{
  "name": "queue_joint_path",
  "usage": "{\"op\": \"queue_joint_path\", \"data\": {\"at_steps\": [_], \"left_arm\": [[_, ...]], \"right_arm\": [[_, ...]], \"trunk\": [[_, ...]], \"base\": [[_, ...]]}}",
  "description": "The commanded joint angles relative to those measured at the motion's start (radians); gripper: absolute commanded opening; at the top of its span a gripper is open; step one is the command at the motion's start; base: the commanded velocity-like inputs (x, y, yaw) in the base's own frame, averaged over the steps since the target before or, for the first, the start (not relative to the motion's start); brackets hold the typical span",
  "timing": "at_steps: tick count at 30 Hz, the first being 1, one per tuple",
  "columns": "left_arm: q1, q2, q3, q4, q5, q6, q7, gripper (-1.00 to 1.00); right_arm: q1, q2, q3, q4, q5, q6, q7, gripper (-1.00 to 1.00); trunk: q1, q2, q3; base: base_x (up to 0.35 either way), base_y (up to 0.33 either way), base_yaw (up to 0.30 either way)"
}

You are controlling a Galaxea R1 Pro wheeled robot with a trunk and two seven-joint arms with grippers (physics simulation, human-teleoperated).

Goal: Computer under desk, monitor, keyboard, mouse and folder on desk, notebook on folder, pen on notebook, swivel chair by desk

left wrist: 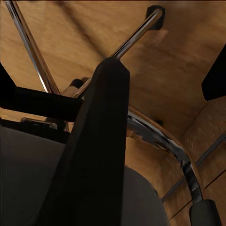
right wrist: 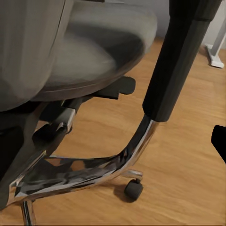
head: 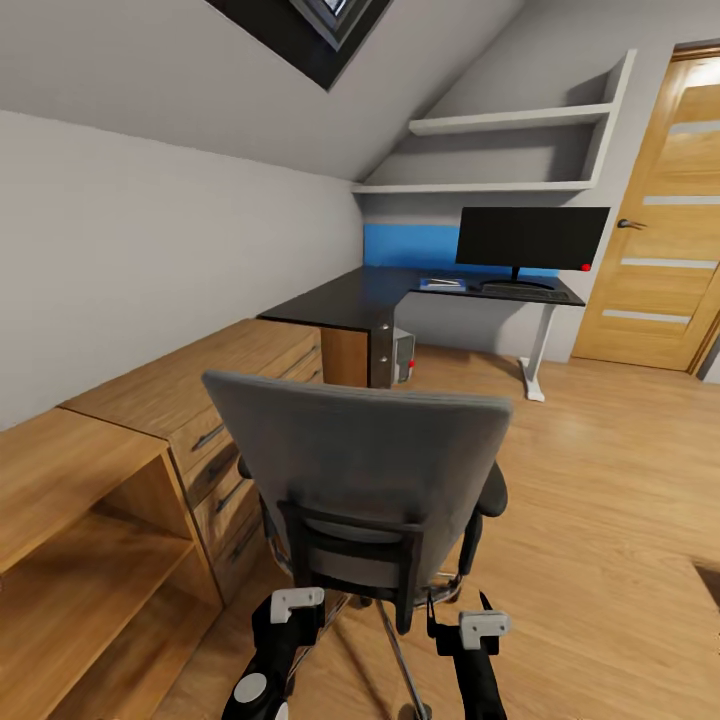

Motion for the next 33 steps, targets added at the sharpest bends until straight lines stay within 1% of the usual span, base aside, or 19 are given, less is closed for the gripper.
{"op": "queue_joint_path", "data": {"at_steps": [1, 9, 15, 20, 27, 33], "left_arm": [[0.000, 0.001, -0.002, -0.001, 0.003, 0.004, 0.007, 1.00], [0.000, 0.001, -0.002, -0.001, 0.003, 0.004, 0.007, 1.00], [0.000, 0.003, -0.002, -0.002, 0.003, 0.004, 0.007, 1.00], [0.000, 0.007, -0.001, -0.002, 0.004, 0.004, 0.007, 1.00], [0.000, 0.010, 0.001, -0.002, 0.004, 0.004, 0.007, 1.00], [0.000, 0.012, 0.002, -0.002, 0.004, 0.004, 0.006, 1.00]], "right_arm": [[-0.001, 0.001, -0.006, 0.001, 0.011, -0.003, -0.005, 1.00], [-0.001, 0.001, -0.006, 0.001, 0.010, -0.003, -0.005, 1.00], [-0.001, 0.001, -0.005, 0.004, 0.010, -0.003, -0.006, 1.00], [-0.001, 0.001, -0.005, 0.010, 0.009, -0.003, -0.007, 1.00], [-0.001, 0.001, -0.004, 0.033, 0.009, -0.003, -0.006, 1.00], [-0.001, 0.001, -0.004, 0.042, 0.009, -0.003, -0.006, 1.00]], "trunk": [[0.000, 0.000, -0.001], [0.000, 0.000, -0.001], [0.000, 0.000, -0.001], [0.000, 0.000, -0.001], [0.000, 0.000, -0.001], [0.000, 0.000, 0.004]], "base": [[-0.117, 0.001, 0.000], [-0.180, 0.021, 0.000], [-0.171, 0.141, 0.000], [-0.043, 0.132, 0.000], [-0.006, 0.022, -0.001], [-0.001, 0.002, -0.130]]}}
